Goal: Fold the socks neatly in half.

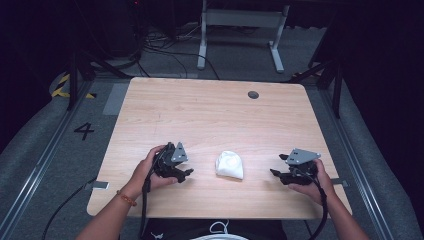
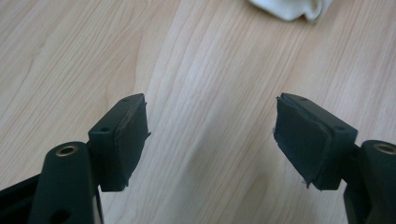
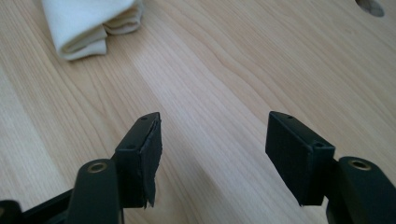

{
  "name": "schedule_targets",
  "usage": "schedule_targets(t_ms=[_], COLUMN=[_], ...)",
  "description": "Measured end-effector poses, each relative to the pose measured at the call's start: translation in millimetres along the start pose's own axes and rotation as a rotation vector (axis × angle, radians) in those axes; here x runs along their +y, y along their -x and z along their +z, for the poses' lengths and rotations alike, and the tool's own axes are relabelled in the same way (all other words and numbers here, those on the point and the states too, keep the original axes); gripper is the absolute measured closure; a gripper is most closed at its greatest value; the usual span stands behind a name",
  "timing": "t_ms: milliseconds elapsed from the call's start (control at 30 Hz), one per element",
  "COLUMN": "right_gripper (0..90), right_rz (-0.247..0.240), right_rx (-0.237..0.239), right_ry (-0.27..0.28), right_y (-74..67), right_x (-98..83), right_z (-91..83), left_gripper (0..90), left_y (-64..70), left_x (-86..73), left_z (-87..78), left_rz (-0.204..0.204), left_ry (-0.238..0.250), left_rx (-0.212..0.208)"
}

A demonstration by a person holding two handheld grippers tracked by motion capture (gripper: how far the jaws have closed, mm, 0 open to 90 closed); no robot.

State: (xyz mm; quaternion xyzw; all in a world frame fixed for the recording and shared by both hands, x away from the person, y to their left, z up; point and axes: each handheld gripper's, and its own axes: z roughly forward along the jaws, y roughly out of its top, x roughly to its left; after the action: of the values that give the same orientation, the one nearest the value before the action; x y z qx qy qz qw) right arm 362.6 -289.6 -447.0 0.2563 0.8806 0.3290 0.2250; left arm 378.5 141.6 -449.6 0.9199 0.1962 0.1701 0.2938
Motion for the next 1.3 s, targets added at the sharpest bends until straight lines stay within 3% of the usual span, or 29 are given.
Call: schedule_targets(t_ms=[167, 267, 467, 600, 833, 967, 1000, 1033, 1133, 1200, 1300], right_gripper=[36.0, 34.4, 33.4, 31.9, 29.5, 28.6, 27.2, 25.4, 24.0, 24.0, 24.3], right_rz=[0.040, 0.061, 0.121, 0.176, 0.273, 0.341, 0.339, 0.345, 0.364, 0.364, 0.365], right_rx=[0.002, 0.012, 0.012, -0.003, -0.024, -0.035, -0.046, -0.050, -0.041, -0.040, -0.041], right_ry=[-0.008, -0.001, -0.010, -0.013, 0.003, 0.030, 0.027, 0.024, 0.020, 0.019, 0.019], right_y=[4.8, 8.1, 13.2, 19.1, 25.8, 31.3, 32.3, 33.3, 36.4, 36.5, 36.7], right_x=[-13.5, -24.5, -45.3, -61.2, -92.0, -105.0, -106.4, -107.6, -110.4, -110.7, -110.9], right_z=[-6.7, -12.3, -21.5, -26.9, -33.7, -38.5, -39.7, -40.3, -41.4, -41.8, -41.7], left_gripper=[26.1, 25.9, 25.2, 24.9, 24.4, 23.4, 23.4, 23.2, 21.7, 22.4, 20.0], left_y=[-2.9, -4.5, -5.3, -7.1, -16.4, -19.0, -18.2, -18.8, -19.5, -21.7, -21.3], left_x=[-11.6, -22.6, -42.5, -59.0, -99.7, -118.0, -122.7, -126.0, -141.7, -146.1, -147.6], left_z=[-5.7, -10.5, -21.3, -31.3, -50.8, -58.9, -60.1, -61.4, -65.5, -69.1, -69.7], left_rz=[-0.017, -0.035, -0.061, -0.100, -0.222, -0.267, -0.292, -0.286, -0.365, -0.371, -0.375], left_ry=[0.002, -0.006, -0.005, 0.000, 0.037, 0.048, 0.055, 0.053, 0.075, 0.078, 0.060], left_rx=[0.017, 0.055, 0.070, 0.071, 0.046, 0.032, 0.017, 0.022, 0.031, 0.063, 0.074])
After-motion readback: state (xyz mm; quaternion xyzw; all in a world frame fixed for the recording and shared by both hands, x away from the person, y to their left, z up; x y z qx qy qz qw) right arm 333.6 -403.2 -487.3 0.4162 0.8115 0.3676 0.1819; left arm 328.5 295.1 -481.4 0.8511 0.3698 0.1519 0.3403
